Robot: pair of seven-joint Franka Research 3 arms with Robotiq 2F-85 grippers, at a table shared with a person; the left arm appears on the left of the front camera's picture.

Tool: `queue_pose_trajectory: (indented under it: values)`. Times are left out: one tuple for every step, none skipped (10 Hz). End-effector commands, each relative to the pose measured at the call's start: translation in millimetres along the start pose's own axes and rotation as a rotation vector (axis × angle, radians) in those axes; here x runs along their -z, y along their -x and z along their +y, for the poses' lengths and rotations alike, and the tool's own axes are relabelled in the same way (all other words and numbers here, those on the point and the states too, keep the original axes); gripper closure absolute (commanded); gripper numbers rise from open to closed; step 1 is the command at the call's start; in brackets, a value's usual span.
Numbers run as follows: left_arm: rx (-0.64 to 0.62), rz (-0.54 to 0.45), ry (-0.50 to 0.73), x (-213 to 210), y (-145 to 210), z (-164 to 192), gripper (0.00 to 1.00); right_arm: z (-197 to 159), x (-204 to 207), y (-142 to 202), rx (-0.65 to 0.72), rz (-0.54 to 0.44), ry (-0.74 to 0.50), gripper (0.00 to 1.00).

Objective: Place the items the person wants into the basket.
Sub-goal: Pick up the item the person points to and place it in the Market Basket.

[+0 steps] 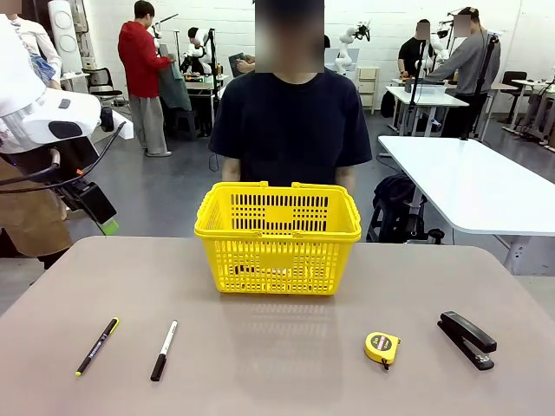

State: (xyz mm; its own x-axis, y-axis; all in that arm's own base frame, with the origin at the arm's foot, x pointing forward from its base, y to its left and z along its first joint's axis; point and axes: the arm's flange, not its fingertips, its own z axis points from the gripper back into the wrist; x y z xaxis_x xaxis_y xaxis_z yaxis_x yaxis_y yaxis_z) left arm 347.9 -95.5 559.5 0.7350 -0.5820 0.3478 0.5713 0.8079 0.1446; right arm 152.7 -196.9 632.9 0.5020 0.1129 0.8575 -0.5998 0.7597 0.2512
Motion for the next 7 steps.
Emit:
queue_pose_trajectory:
  values:
    - [0.012,-0.015,0.005,1,4,1,0.0,1,2,-1,-0.005,-0.005,-0.015,0.0]
    - [0.0,0.0,0.0,0,0,0,0.0,1,2,-1,-0.005,-0.005,-0.015,0.0]
    - [0.094,-0.118,0.188,-24,26,18,0.0,1,2,-1,-0.005,-0.005,-0.015,0.0]
    - [0.16,-0.191,0.265,-44,48,35,0.0,1,2,-1,-0.005,-0.005,-0.015,0.0]
    - [0.184,-0.235,0.266,-57,65,48,0.0,1,2,-1,-0.005,-0.005,-0.015,0.0]
    - [0.22,-0.29,0.211,-68,85,66,0.0,1,2,-1,-0.005,-0.005,-0.015,0.0]
    - [0.237,-0.357,0.224,-80,107,88,0.0,1,2,-1,-0.005,-0.005,-0.015,0.0]
